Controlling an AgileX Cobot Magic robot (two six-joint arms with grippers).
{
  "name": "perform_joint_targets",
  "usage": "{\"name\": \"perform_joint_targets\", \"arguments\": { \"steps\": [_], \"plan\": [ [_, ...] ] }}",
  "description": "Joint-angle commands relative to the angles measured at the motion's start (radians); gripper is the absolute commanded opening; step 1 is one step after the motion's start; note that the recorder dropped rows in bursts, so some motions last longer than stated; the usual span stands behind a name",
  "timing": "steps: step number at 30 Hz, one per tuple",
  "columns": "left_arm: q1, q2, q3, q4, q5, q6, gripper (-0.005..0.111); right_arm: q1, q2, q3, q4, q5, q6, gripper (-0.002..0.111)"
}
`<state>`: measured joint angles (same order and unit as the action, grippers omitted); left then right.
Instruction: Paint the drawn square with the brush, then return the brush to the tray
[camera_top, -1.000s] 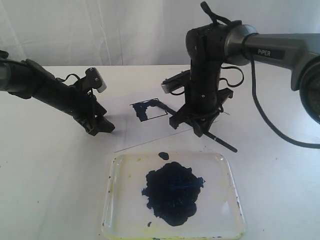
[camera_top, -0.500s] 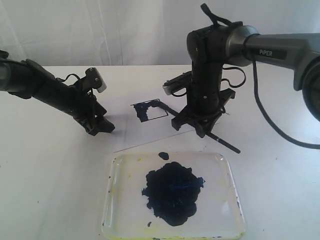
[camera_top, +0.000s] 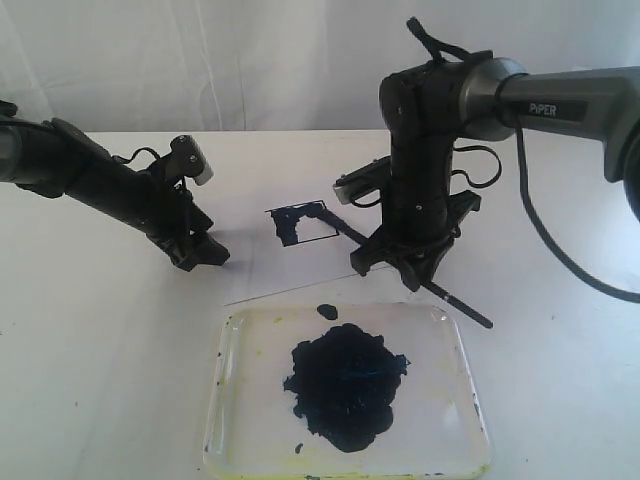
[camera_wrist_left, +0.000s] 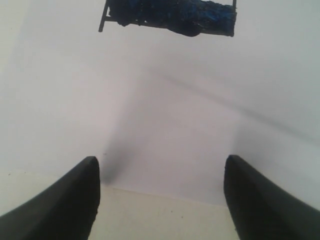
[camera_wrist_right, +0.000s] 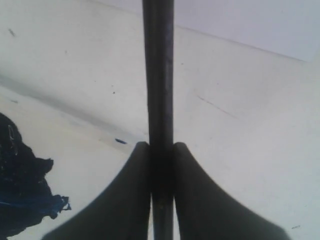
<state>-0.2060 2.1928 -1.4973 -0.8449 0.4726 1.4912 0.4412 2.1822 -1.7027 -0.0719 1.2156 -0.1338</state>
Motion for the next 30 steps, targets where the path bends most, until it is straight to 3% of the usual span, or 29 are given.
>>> {"name": "perform_joint_targets", "arguments": {
  "steps": [1,30],
  "plan": [
    [-0.005,0.031,0.02,0.095,0.01,0.006,0.072,-0.004,-0.026,0.006,-0.007,0.006,-0.013,0.0],
    [-0.005,0.031,0.02,0.098,-0.004,-0.012,0.072,-0.004,-0.109,0.112,0.029,0.006,-0.018,0.0]
  ]
}}
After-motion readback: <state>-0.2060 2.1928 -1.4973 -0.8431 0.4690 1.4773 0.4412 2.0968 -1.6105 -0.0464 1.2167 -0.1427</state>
